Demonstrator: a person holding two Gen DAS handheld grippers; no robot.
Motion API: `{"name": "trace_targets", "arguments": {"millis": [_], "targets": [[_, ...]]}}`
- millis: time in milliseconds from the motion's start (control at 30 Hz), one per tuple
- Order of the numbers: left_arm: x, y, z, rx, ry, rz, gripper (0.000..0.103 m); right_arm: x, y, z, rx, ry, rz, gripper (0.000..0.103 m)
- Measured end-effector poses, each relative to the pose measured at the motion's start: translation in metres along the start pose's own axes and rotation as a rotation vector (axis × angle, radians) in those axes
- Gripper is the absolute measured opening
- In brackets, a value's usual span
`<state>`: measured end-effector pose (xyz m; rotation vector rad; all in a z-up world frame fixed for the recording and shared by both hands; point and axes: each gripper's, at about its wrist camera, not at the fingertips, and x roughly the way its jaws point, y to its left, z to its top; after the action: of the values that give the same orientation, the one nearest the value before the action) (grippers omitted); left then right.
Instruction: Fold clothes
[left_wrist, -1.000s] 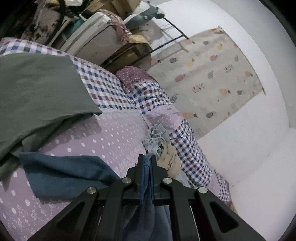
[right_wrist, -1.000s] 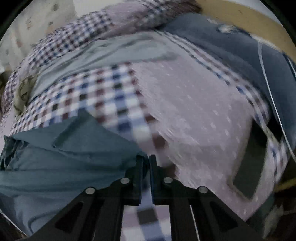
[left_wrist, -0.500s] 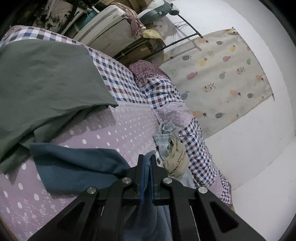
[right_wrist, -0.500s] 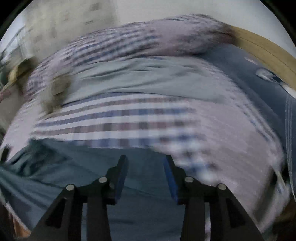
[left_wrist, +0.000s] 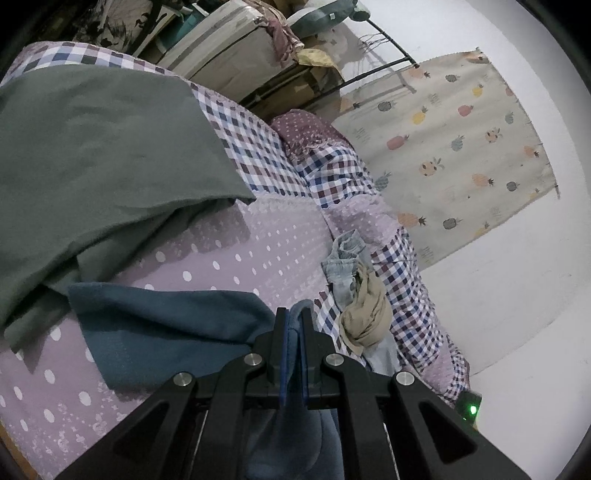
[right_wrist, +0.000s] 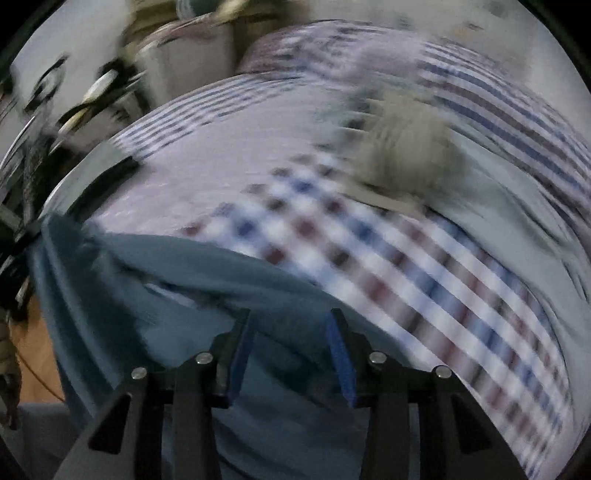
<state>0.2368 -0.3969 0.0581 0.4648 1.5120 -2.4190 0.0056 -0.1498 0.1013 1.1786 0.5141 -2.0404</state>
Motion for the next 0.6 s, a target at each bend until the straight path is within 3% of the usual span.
{"name": "trace_targets", "arguments": {"millis": [167, 367, 400, 433, 467, 600], "targets": [[0.006, 0.002, 0.000, -0.001, 0.012, 0.012, 0.003, 0.054, 0.060, 0.029, -0.161, 0.064, 0.067, 0.044], [0.011, 0.004, 0.002, -0.006, 0.021, 0.018, 0.003, 0.068, 0.078, 0.041, -0.245, 0.033, -0.033, 0.042], [0.012, 0.003, 0.002, -0.004, 0.021, 0.019, 0.003, 0.070, 0.081, 0.043, -0.258, 0.028, -0.049, 0.030], [0.012, 0.003, 0.002, -0.002, 0.021, 0.020, 0.003, 0.072, 0.084, 0.045, -0.272, 0.023, -0.066, 0.009], [0.011, 0.002, 0.001, 0.000, 0.021, 0.021, 0.003, 0.074, 0.087, 0.047, -0.286, 0.018, -0.083, 0.001], [0.010, 0.005, 0.002, -0.006, 0.021, 0.026, 0.003, 0.083, 0.099, 0.055, -0.340, -0.004, -0.151, 0.000]]}}
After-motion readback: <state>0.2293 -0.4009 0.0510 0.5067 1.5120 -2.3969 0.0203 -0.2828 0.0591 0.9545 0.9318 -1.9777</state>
